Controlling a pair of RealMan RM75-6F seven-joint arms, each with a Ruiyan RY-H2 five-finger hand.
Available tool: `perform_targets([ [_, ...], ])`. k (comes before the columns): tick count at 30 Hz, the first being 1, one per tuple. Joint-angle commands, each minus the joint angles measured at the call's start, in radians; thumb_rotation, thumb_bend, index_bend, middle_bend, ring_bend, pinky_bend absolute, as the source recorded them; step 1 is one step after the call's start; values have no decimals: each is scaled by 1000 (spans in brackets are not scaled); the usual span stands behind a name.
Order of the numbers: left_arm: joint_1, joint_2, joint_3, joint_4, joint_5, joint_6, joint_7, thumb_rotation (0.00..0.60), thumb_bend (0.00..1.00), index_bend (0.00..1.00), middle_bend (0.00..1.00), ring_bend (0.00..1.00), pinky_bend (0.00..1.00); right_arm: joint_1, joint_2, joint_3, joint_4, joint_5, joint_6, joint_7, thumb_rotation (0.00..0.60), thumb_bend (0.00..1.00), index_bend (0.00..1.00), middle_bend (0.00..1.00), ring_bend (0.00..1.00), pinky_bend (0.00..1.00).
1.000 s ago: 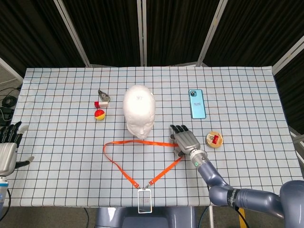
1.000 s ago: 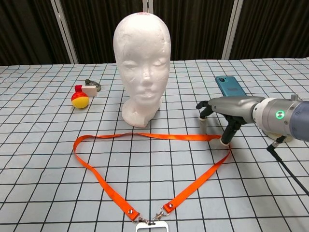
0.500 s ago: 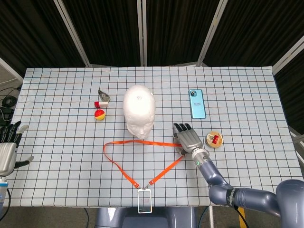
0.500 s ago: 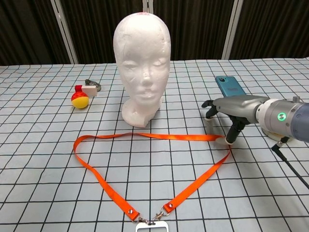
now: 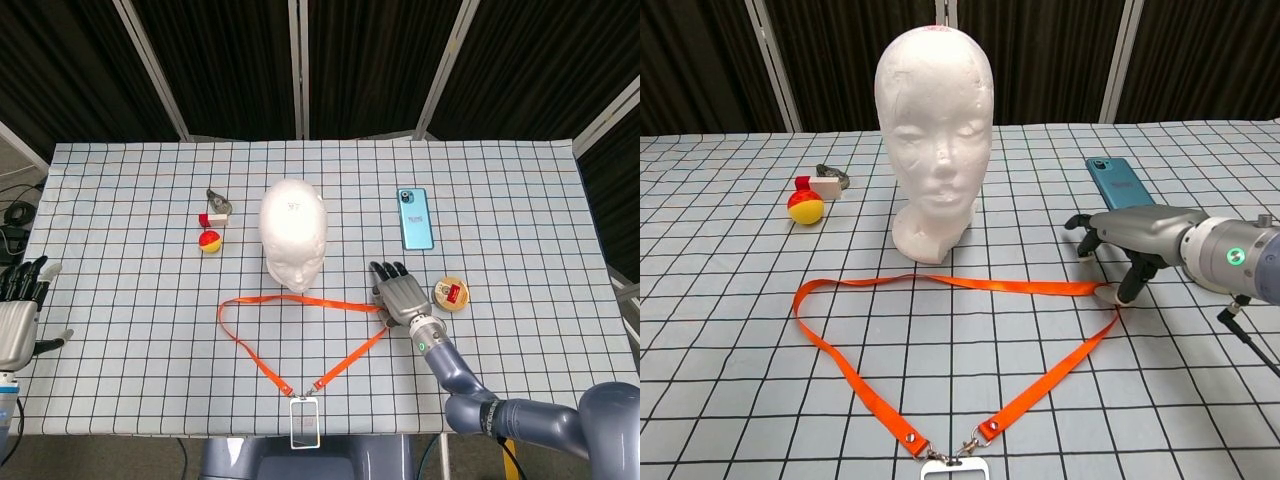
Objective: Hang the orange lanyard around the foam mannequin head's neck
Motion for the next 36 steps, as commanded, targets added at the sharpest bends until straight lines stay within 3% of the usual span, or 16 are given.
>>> perform_targets([
  [1, -6, -2, -3, -3, -1, -6, 5, 600, 0, 0, 0, 0, 0, -10, 0, -4, 12, -40, 5, 28, 600, 437, 651, 29, 0, 0],
  [6, -46, -13, -19, -16, -10, -56, 7, 600, 15, 0, 0, 0, 0, -23, 15, -10, 9, -76, 1, 61, 600, 470, 666, 41, 0, 0],
  [13, -177, -44, -68, -61, -64, -231, 60, 600, 235, 10, 0, 0, 0, -49, 65, -14, -63, -123, 9, 118, 600, 525, 677, 56, 0, 0],
  [21, -322, -158, -116, -60, -150, -380, 167, 600, 313, 317, 0, 0, 0, -63, 79, -8, -87, -157, 18, 157, 600, 528, 687, 71, 0, 0],
  [27, -416, -349, -116, 66, -191, -446, 190, 600, 386, 392, 0, 0, 0, -69, 84, 4, -87, -184, 18, 196, 600, 533, 700, 86, 0, 0],
  [36, -454, -447, -94, 148, -217, -468, 212, 600, 416, 443, 0, 0, 0, -75, 98, 7, -85, -200, 5, 227, 600, 534, 703, 88, 0, 0],
])
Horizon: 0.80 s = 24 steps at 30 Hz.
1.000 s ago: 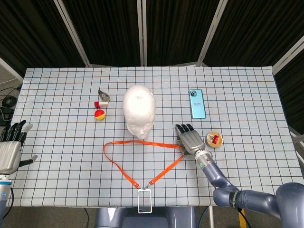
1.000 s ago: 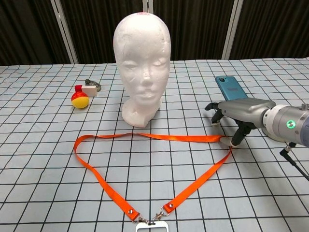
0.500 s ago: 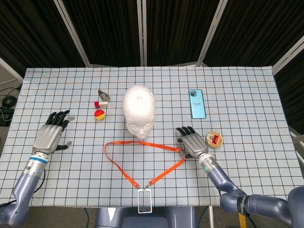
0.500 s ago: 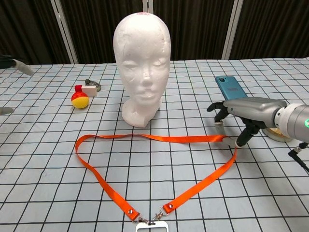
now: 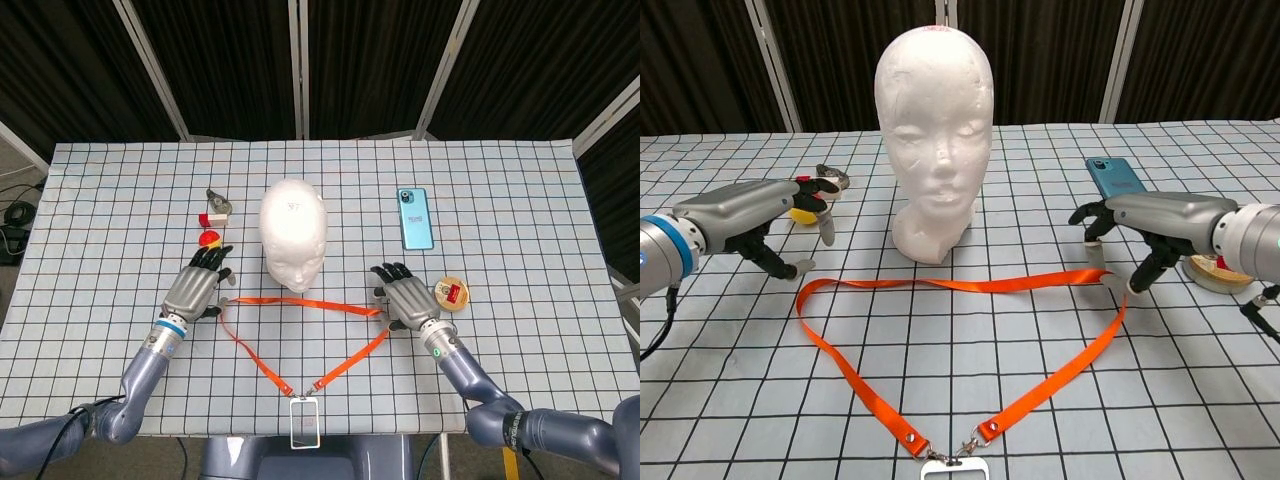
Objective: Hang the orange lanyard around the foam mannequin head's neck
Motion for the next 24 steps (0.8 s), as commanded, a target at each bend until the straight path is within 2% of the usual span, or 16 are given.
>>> perform_targets([
  [1, -11, -21, 8, 18, -6, -10, -1, 600, 416, 455, 0, 0, 0, -4, 4, 0, -1, -6, -3, 11, 600, 534, 703, 88, 0, 0],
  [11, -26, -70, 28, 77, -8, -13, -23, 600, 416, 477, 0, 0, 0, -11, 11, 0, 1, -25, -13, 37, 600, 535, 707, 92, 0, 0],
  [24, -41, -112, 26, 154, -51, -33, -27, 600, 438, 500, 0, 0, 0, -18, 13, -2, 12, -38, -20, 52, 600, 534, 707, 92, 0, 0],
])
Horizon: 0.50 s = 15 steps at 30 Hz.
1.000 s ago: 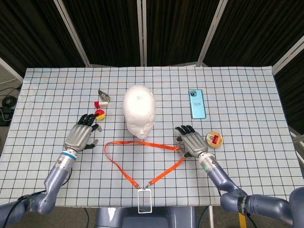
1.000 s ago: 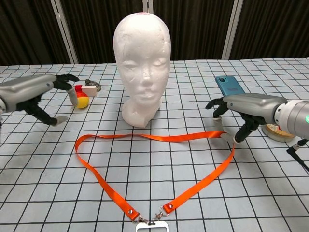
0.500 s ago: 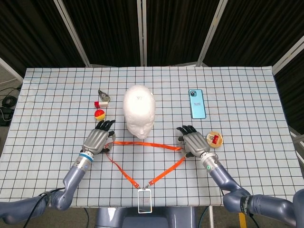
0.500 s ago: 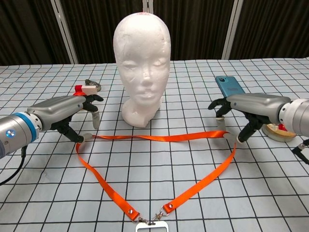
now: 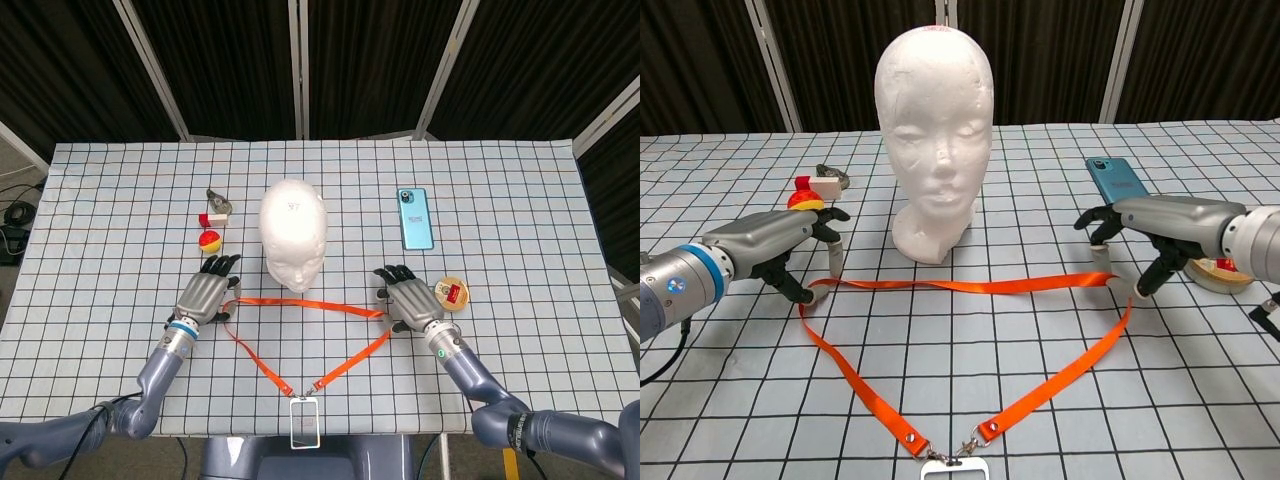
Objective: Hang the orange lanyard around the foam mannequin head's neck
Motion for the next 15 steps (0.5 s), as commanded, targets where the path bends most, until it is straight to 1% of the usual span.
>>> perform_targets([
  [1, -4, -7, 0, 8, -8, -6, 4, 600, 450, 512, 0, 0, 0, -2, 1, 0, 2, -2, -1, 5, 600, 534, 707, 91, 0, 0],
  [3, -8, -13, -1, 14, -18, -15, 2, 600, 496, 561, 0, 0, 0, -3, -1, 1, 8, -4, -3, 10, 600, 535, 707, 88, 0, 0],
  [6, -10, -20, -1, 20, -19, -13, -1, 600, 527, 610, 0, 0, 0, -4, -2, 0, 13, -8, -6, 16, 600, 535, 708, 87, 0, 0],
  [12, -8, -18, 4, 16, -9, 0, -7, 600, 527, 653, 0, 0, 0, -9, 0, -3, 13, -23, -5, 25, 600, 536, 710, 87, 0, 0],
  [15, 8, 6, 22, -19, 42, 41, -36, 600, 527, 655, 0, 0, 0, -16, 22, -8, -15, -59, 8, 39, 600, 536, 715, 90, 0, 0],
])
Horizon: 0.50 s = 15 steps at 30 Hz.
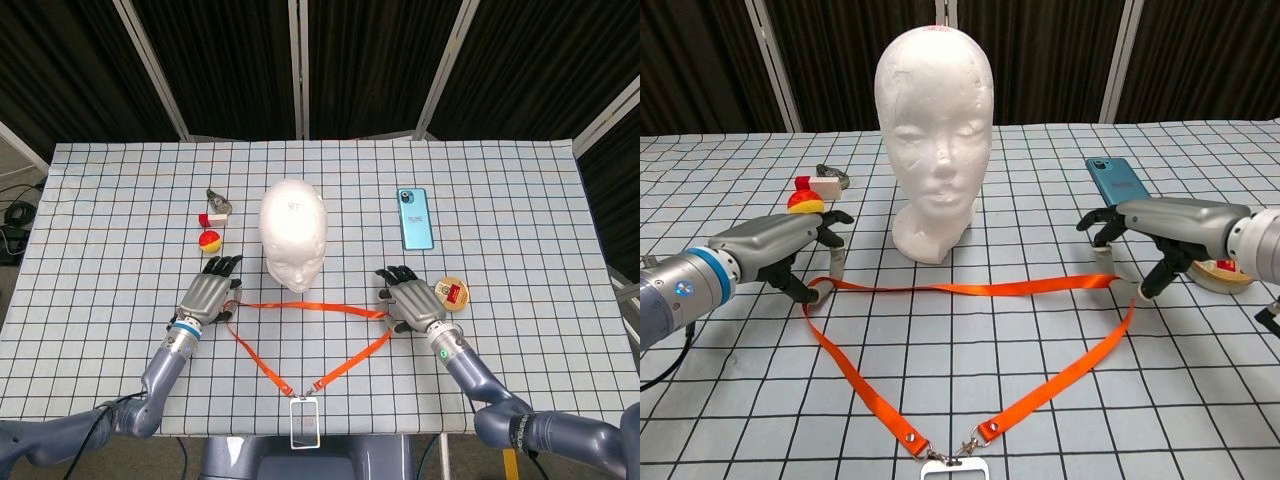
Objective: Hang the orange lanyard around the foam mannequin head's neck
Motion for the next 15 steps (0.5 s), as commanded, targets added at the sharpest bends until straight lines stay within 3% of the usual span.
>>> perform_targets([
  [1, 20, 28, 24, -37, 64, 46, -38, 600, 527, 656, 0, 0, 0, -8, 24, -7, -29, -40, 14, 17, 600, 537, 717, 92, 0, 0],
  [8, 75, 121, 85, -132, 222, 170, -143, 600, 528, 665, 0, 0, 0, -35, 88, -24, -102, -194, 95, 80, 600, 537, 726, 107, 0, 0],
  [15, 108, 195, 75, -195, 300, 271, -263, 600, 564, 677, 0, 0, 0, -48, 133, 3, -175, -262, 167, 123, 600, 537, 732, 115, 0, 0],
])
